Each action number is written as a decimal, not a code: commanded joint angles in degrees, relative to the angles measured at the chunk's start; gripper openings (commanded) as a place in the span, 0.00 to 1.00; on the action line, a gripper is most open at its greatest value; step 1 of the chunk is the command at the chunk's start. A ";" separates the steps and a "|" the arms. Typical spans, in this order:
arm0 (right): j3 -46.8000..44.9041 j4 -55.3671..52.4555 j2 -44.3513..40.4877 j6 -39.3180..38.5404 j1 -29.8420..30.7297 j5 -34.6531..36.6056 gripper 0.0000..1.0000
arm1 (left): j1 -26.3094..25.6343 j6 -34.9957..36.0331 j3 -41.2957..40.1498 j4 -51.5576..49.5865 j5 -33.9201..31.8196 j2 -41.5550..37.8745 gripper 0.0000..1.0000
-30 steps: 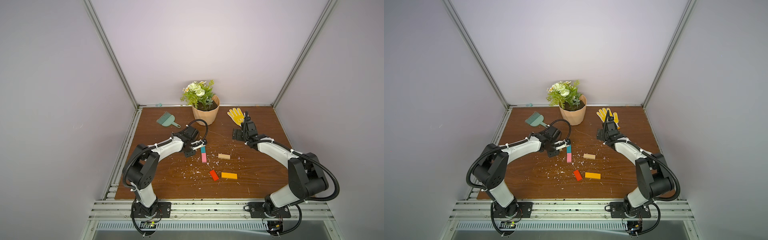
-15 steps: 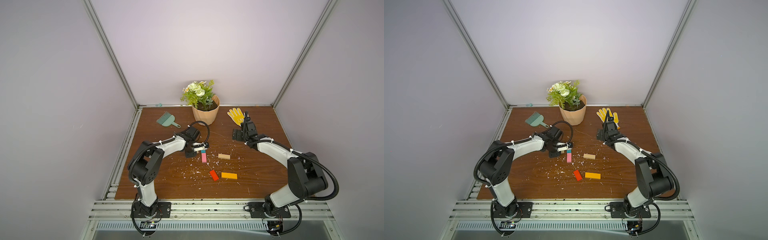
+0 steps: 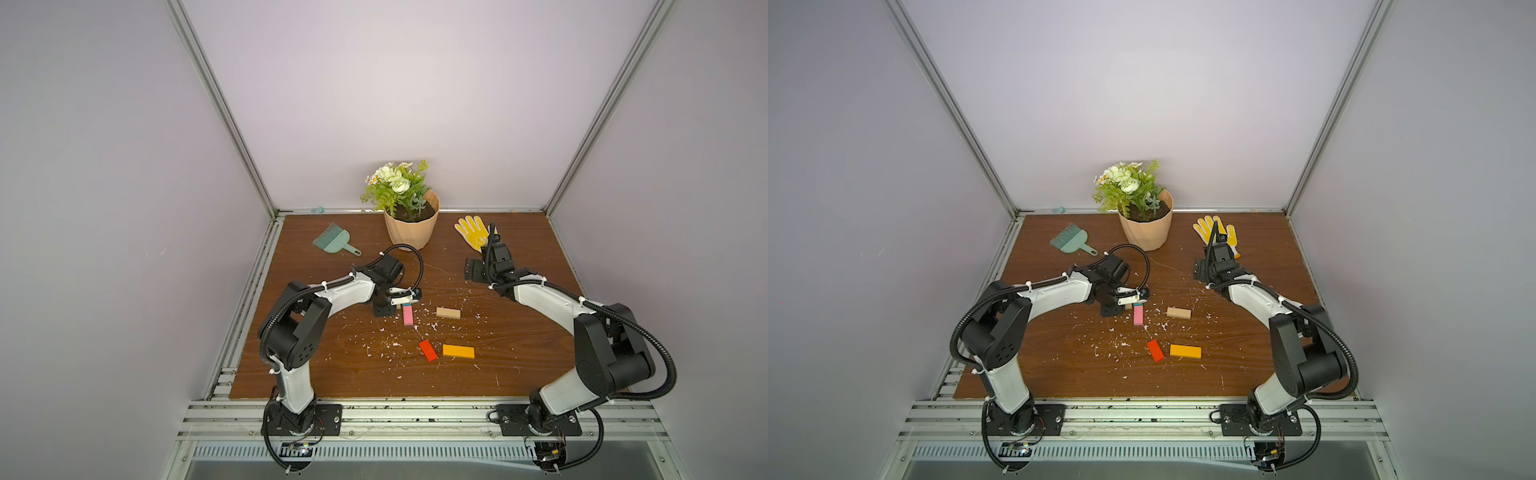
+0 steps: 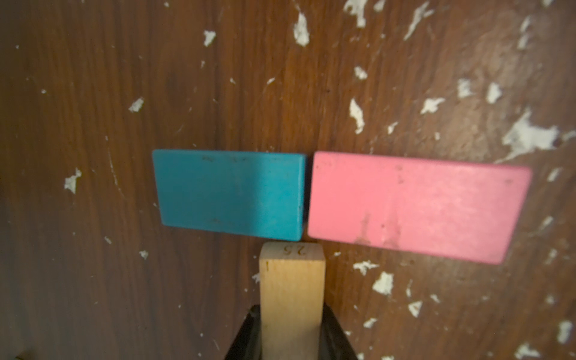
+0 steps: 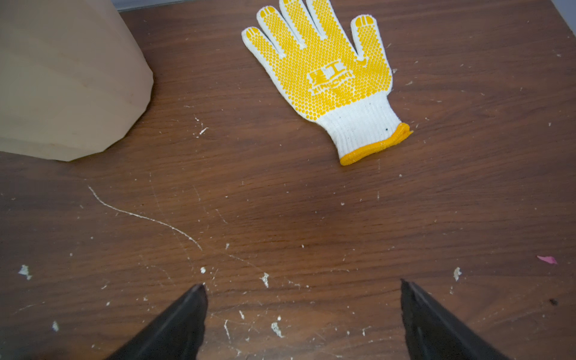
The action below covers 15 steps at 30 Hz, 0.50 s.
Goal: Assemble the letter t with building blocks
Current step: Assemble the building block at the center of the board.
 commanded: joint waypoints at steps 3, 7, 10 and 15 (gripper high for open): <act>0.98 0.57 0.11 -0.34 -0.04 1.02 0.99 | -0.77 1.33 1.37 -1.60 0.02 1.46 0.01; 0.98 0.49 0.20 -0.29 -0.04 1.10 0.99 | -0.83 1.44 1.29 -1.08 0.04 1.43 0.03; 1.00 0.41 0.04 -0.32 -0.04 1.37 0.99 | -0.78 1.69 1.48 -1.33 -0.46 1.64 0.05; 0.91 0.56 0.11 -0.31 -0.04 1.17 0.99 | -0.76 1.78 1.24 -0.96 -1.40 1.60 0.29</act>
